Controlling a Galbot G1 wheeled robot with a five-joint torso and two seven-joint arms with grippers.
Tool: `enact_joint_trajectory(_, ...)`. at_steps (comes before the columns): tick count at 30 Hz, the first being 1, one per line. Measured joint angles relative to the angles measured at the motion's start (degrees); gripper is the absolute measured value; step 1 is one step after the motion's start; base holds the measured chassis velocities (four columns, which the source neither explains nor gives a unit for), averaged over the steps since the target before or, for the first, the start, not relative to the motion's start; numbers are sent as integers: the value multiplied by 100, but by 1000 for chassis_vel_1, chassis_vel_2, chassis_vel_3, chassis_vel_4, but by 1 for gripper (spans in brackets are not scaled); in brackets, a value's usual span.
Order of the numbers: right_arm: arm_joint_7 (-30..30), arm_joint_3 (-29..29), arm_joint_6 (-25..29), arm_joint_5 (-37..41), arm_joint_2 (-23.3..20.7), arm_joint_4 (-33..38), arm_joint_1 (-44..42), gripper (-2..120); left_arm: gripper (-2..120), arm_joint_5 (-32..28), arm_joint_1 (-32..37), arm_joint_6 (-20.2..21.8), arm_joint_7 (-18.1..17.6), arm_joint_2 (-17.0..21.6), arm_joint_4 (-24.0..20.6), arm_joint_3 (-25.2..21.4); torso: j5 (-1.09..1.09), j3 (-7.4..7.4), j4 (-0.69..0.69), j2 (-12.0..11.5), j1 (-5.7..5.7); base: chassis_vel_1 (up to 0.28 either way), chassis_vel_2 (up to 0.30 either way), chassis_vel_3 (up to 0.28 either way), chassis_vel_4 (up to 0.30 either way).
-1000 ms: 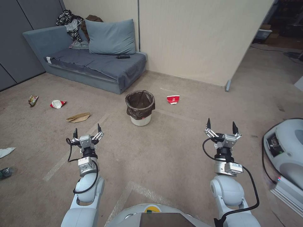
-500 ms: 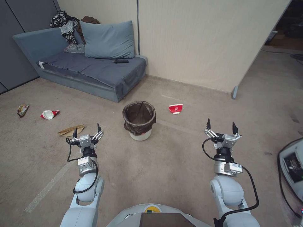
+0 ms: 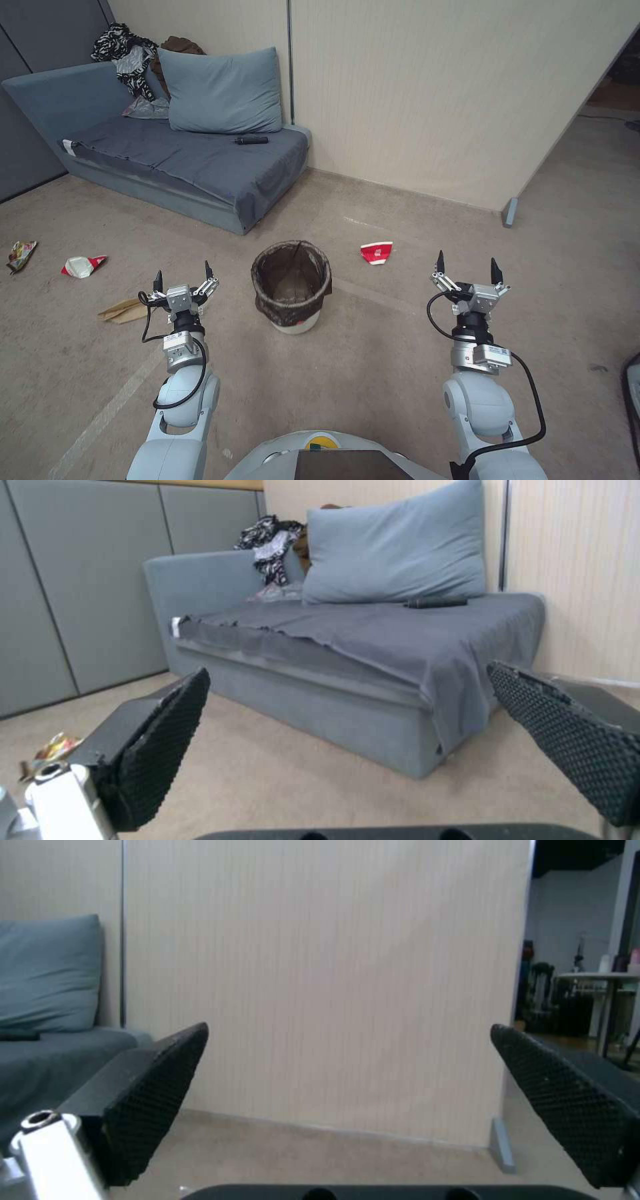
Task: Pick up the trash bin, then pick up the garbage from the floor and place it into the trash bin.
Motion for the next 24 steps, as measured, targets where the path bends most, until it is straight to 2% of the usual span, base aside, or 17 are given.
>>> enact_joint_trajectory(4,8,-1,3,-10,1,0,1,100,100,-3,5,-2,-4,-1,-8,-4,1,0,3,0,0,-230,230,228,-208)
enact_joint_trajectory(7,23,0,12,-11,0,0,-1,100,100,-4,6,-2,-5,-2,-12,-2,-5,0,0,0,0,-192,197,198,-195)
enact_joint_trajectory(8,30,0,32,-12,-2,-2,-1,100,100,-6,6,-3,-7,-3,-17,-2,2,0,0,0,1,-160,167,119,-150)
enact_joint_trajectory(9,34,1,48,-15,-3,-7,0,100,100,-7,4,-4,-8,-5,-18,-2,1,1,1,0,1,-72,96,119,-150)
enact_joint_trajectory(24,62,1,86,11,-64,4,-34,100,100,-114,17,-6,-91,115,-230,-20,-1,0,1,0,0,-2,4,4,5)
